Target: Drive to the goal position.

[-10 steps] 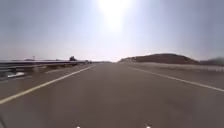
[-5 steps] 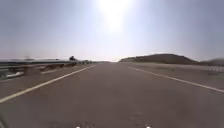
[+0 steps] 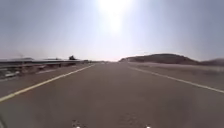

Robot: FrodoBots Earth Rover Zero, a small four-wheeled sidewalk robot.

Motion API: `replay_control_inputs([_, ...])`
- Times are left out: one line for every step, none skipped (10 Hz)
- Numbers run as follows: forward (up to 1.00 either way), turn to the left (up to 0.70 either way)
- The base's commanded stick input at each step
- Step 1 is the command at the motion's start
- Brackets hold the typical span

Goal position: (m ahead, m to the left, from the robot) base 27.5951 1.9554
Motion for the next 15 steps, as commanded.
replay_control_inputs([0.70, 0.00])
replay_control_inputs([0.70, 0.00])
replay_control_inputs([0.70, 0.00])
replay_control_inputs([0.70, 0.00])
replay_control_inputs([0.70, 0.00])
replay_control_inputs([0.70, 0.00])
replay_control_inputs([0.70, 0.00])
replay_control_inputs([0.70, 0.00])
replay_control_inputs([0.70, 0.00])
replay_control_inputs([0.70, 0.00])
replay_control_inputs([0.70, 0.00])
replay_control_inputs([0.70, 0.00])
replay_control_inputs([0.70, 0.00])
replay_control_inputs([0.70, 0.00])
replay_control_inputs([0.70, 0.00])
